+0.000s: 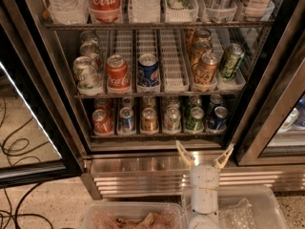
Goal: Pick pepsi can from bottom shelf of fridge
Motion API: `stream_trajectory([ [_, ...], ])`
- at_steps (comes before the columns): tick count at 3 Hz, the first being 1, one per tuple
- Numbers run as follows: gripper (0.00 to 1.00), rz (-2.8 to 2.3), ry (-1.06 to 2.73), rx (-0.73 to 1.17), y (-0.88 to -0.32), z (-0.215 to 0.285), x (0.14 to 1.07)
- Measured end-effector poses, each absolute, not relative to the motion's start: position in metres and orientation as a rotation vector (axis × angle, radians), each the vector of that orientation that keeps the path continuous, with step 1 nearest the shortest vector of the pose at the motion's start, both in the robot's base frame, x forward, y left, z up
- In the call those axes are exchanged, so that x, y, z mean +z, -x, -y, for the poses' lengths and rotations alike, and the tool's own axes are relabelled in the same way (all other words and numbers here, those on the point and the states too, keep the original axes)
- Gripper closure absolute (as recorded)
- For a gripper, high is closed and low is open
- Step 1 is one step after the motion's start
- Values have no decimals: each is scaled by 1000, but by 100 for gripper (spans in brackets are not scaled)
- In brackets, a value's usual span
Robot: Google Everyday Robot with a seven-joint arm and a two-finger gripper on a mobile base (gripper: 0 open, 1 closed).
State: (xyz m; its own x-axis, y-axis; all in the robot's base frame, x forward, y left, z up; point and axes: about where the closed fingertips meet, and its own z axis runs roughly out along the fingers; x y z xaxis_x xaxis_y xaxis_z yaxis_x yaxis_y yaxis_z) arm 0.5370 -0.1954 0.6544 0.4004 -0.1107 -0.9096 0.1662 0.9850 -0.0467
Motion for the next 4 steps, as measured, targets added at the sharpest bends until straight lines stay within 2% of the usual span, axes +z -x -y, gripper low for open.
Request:
stream_trajectory([
  [2,0,-1182,-86,-231,-542,210,631],
  [4,0,-1168,27,-367,-558,221,627],
])
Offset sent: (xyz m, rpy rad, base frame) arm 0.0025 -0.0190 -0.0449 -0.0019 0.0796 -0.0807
